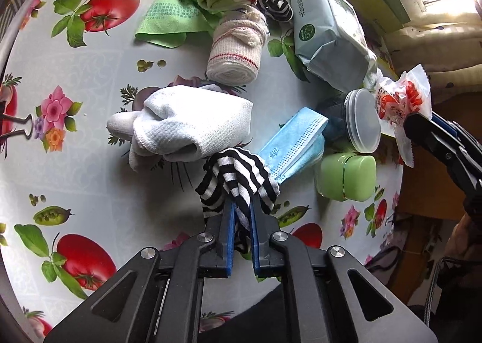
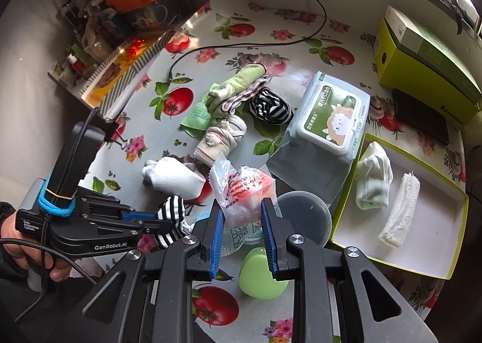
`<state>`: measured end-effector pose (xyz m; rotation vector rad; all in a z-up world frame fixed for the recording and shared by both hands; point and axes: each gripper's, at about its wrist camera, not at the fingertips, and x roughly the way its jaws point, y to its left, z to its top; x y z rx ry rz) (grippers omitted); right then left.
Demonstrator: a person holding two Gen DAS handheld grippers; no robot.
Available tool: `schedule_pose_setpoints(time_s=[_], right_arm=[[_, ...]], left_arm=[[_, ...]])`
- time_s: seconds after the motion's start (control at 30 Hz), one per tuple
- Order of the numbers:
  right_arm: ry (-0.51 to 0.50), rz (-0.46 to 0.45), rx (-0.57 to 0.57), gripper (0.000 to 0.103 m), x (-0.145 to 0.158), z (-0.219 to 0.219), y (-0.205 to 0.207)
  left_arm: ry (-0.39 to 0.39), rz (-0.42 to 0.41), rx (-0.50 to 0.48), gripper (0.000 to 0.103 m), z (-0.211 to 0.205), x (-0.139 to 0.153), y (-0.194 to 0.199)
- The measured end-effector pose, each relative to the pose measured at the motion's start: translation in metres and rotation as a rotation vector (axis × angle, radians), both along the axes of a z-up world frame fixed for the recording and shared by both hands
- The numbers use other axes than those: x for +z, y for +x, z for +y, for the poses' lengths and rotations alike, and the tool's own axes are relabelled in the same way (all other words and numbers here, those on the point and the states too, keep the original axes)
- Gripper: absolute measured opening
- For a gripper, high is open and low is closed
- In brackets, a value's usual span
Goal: Organize soft objects
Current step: 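Carry the striped sock with the left tool while the right tool carries the bag to the box lid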
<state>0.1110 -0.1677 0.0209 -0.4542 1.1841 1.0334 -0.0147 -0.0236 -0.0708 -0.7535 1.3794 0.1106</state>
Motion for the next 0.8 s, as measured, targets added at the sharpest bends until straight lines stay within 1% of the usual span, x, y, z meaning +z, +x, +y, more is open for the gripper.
schedule_pose_setpoints(time_s=[0.2, 0.3, 0.37, 0.47, 0.53, 0.8], right_arm=[[0.027, -0.012, -0.035, 0.023, 0.01, -0.009, 0.009], [0.047, -0.007, -0.07, 0.023, 0.013, -0.016, 0.015], [0.063, 0.009, -0.093, 0.023, 0.015, -0.022, 0.019], [0.07, 0.002, -0.123, 0.023, 0.02, -0.032, 0.025], [0.075, -0.007, -0.135, 0.023, 0.021, -0.037, 0.029], [0.097, 0.005, -0.231, 0.023, 0.021, -0.065, 0.047]], left_arm=[[0.047, -0.102, -0.009, 0.009, 0.005, 0.039, 0.004], [0.064, -0.141, -0.011, 0.009, 0.008, 0.053, 0.011], [0.061, -0.155, -0.009, 0.009, 0.01, 0.058, 0.016], [0.084, -0.179, -0.044, 0.009, 0.005, 0.067, 0.028], [0.091, -0.208, -0.065, 0.009, 0.002, 0.074, 0.036], [0.131, -0.267, -0.116, 0.009, -0.005, 0.093, 0.071]])
